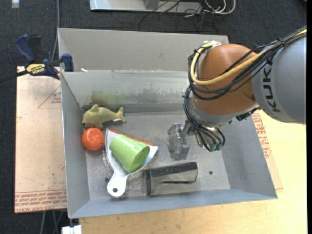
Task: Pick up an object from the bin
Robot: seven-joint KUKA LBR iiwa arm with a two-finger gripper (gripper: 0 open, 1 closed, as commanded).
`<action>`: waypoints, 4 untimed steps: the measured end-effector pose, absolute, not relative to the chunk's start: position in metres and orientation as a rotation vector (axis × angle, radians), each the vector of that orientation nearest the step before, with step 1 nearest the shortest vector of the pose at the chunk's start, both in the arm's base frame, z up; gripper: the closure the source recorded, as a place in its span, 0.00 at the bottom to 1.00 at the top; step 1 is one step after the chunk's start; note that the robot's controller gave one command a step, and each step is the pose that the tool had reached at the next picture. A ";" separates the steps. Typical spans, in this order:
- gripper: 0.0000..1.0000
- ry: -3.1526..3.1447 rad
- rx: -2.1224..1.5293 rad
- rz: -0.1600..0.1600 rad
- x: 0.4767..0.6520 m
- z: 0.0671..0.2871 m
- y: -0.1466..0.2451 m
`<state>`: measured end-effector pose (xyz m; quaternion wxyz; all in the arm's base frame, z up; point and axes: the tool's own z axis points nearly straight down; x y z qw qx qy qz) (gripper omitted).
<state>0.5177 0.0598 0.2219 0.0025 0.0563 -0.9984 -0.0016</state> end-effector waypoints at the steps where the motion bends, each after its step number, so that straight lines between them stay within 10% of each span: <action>1: 1.00 -3.119 0.312 -0.008 0.541 0.163 0.089; 2: 1.00 -3.113 0.458 -0.010 0.522 0.320 0.098; 3: 0.00 -3.105 0.455 -0.011 0.521 0.315 0.098; 4: 1.00 -3.105 0.454 -0.011 0.521 0.315 0.097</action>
Offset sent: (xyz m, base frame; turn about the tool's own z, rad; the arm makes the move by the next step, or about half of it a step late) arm 0.0239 0.0276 -0.0561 -0.0863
